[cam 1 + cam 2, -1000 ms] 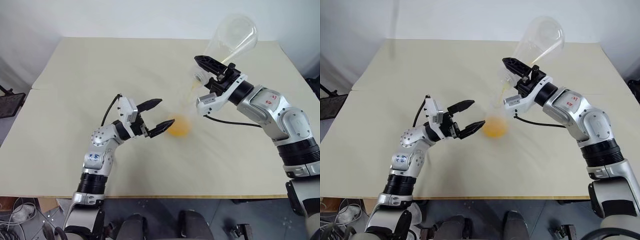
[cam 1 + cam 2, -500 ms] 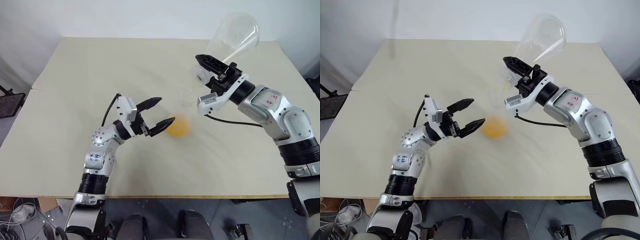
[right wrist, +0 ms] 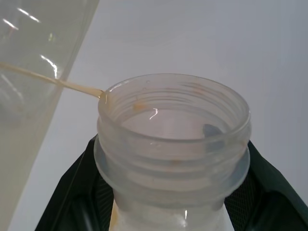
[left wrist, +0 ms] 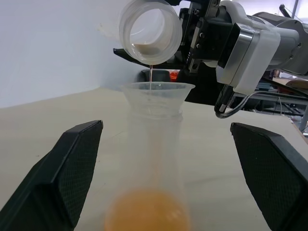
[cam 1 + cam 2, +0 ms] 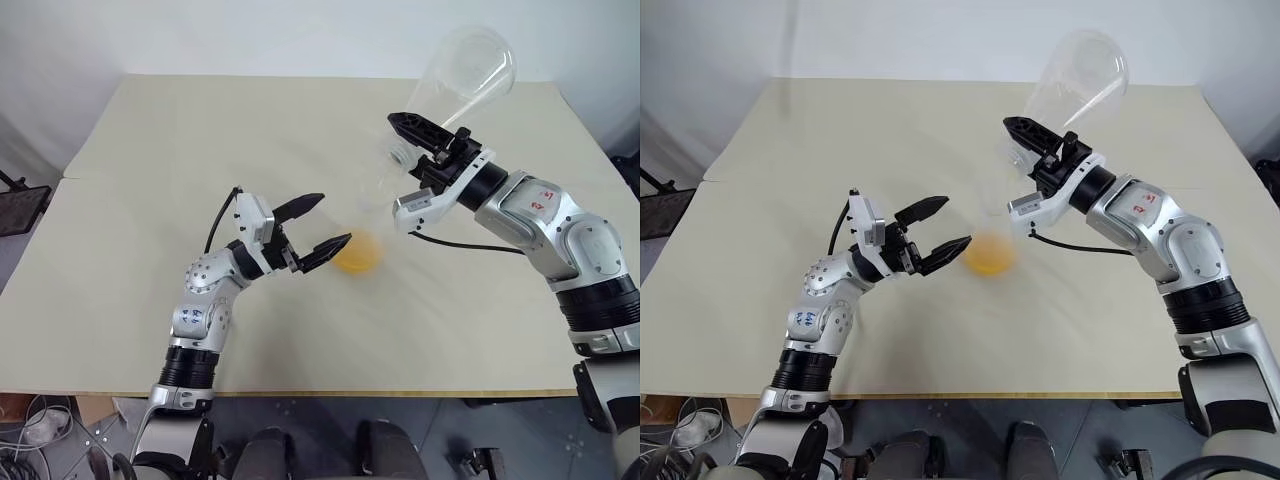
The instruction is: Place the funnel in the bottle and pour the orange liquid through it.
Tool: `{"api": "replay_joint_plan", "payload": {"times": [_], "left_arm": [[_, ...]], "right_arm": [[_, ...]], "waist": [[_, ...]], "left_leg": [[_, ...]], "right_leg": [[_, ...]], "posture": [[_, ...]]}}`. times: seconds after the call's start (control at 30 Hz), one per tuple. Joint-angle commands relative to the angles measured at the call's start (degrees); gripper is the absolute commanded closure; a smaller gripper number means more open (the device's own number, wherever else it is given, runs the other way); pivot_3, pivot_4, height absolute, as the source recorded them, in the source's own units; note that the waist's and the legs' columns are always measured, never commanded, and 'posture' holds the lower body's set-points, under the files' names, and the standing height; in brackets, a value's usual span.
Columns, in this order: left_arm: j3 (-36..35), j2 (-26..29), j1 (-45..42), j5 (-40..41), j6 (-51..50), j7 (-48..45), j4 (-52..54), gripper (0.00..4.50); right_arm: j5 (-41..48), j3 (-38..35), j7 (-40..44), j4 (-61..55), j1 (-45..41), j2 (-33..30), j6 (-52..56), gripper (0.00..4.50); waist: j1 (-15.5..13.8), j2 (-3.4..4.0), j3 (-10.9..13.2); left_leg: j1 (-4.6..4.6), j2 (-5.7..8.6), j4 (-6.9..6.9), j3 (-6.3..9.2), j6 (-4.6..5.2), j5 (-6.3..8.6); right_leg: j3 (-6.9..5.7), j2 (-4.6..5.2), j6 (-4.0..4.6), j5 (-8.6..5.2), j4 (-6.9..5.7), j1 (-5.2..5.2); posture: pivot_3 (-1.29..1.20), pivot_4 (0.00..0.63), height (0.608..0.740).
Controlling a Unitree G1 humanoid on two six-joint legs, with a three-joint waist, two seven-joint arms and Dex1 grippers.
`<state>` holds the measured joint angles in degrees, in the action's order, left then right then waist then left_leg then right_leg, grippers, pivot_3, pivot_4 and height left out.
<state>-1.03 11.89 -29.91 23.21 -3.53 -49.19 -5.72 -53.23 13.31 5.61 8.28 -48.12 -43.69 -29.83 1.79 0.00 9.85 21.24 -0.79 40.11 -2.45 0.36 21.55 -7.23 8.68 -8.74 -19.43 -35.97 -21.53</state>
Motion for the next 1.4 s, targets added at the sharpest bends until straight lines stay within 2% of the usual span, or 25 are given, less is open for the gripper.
{"api": "replay_joint_plan", "payload": {"times": [0.03,0.13,0.2,0.33,0.5,0.57,0.67,0.77,0.9,1.0,1.17,1.4], "left_arm": [[-0.14,0.23,-0.79,0.51,0.92,-0.2,0.37,0.0],[-0.1,0.74,-0.69,0.55,0.48,-0.5,0.66,0.0],[-0.11,1.04,-0.59,0.67,0.25,-0.66,0.82,0.0],[0.04,1.27,-0.49,0.77,-0.31,-0.72,1.27,0.0],[0.1,1.71,-0.54,0.84,-0.91,-0.9,1.59,0.0],[0.06,2.09,-0.25,0.87,-1.23,-0.96,1.92,0.0],[0.01,2.37,0.35,0.93,-1.38,-0.96,2.25,0.0],[0.1,2.39,0.52,0.96,-1.45,-0.98,2.35,0.0],[0.09,2.51,0.41,1.0,-1.44,-1.14,2.12,0.0],[0.09,2.54,0.21,0.97,-1.43,-1.28,1.86,0.0],[0.25,2.47,-0.1,0.93,-1.48,-1.43,1.61,0.0],[0.16,2.7,-0.68,1.37,-2.18,-1.97,1.73,0.0]], "right_arm": [[4.37,-1.58,1.98,-2.46,0.54,0.99,1.64,2.03],[8.14,-2.79,4.52,-3.47,1.55,2.42,4.06,2.03],[15.11,-4.07,8.03,-4.31,2.47,4.58,6.18,2.03],[19.03,-5.68,10.39,-5.69,3.6,6.2,10.04,2.03],[29.57,-10.88,14.14,-8.41,4.16,8.25,17.56,2.03],[43.67,-16.92,17.39,-12.56,3.02,13.56,30.69,2.03],[58.52,-24.09,21.75,-17.35,2.83,16.2,46.4,2.03],[69.84,-31.28,23.5,-19.82,3.95,14.82,60.87,2.03],[78.01,-38.52,24.6,-19.69,7.17,11.0,70.58,2.03],[77.93,-44.74,22.21,-15.6,12.13,9.15,68.56,2.03],[74.63,-48.3,21.49,-6.69,18.84,5.22,60.35,2.03],[75.46,-54.85,18.97,11.66,21.79,3.26,48.85,2.03]], "waist": [[0.0,0.0,0.0],[-0.05,0.0,0.0],[0.0,0.0,0.0],[-0.06,0.0,0.0],[-0.12,0.0,0.0],[-0.09,0.0,0.0],[-0.1,0.01,0.0],[-0.42,0.01,0.0],[-0.83,0.01,0.0],[-1.13,0.0,0.0],[-1.55,0.01,0.0],[-1.57,0.01,0.0]], "left_leg": [[0.0,0.0,0.0,0.0,0.0,0.0],[0.0,0.0,0.0,0.01,0.0,0.0],[0.0,0.0,0.0,0.0,0.0,0.0],[0.0,0.0,0.0,0.02,0.0,0.0],[0.0,0.01,0.01,0.04,0.0,0.0],[0.0,0.0,0.0,0.04,0.0,0.0],[-0.02,-0.01,0.0,0.08,0.0,0.0],[-0.01,0.02,0.01,0.15,0.0,0.0],[0.01,0.09,0.0,0.13,0.0,0.0],[0.0,0.08,-0.05,0.0,0.0,0.0],[-0.02,0.07,-0.04,-0.44,0.0,0.0],[-0.06,0.04,-0.03,-0.54,0.01,0.0]], "right_leg": [[0.0,0.0,0.0,0.0,0.0,0.0],[0.0,0.0,0.0,0.0,-0.01,0.0],[0.0,0.0,0.0,0.0,0.0,0.0],[-0.02,-0.01,0.0,0.0,-0.01,0.0],[-0.02,0.0,0.0,0.0,-0.01,0.01],[-0.02,-0.01,0.0,0.0,-0.01,0.01],[-0.04,-0.03,0.0,0.0,-0.05,0.01],[-0.04,-0.02,0.01,0.0,-0.05,0.05],[-0.05,-0.01,0.01,0.01,-0.03,0.11],[-0.07,-0.02,0.01,0.01,-0.02,0.09],[-0.01,-0.01,0.01,0.01,0.03,0.07],[0.04,-0.02,0.01,0.0,0.03,0.07]], "posture": [[0.0,0.15,0.74],[0.0,0.15,0.74],[0.0,0.15,0.74],[0.0,0.15,0.74],[0.0,0.15,0.74],[0.0,0.15,0.74],[0.0,0.15,0.74],[0.0,0.15,0.74],[0.0,0.15,0.74],[0.0,0.15,0.74],[0.0,0.15,0.74],[0.0,0.15,0.74]]}}
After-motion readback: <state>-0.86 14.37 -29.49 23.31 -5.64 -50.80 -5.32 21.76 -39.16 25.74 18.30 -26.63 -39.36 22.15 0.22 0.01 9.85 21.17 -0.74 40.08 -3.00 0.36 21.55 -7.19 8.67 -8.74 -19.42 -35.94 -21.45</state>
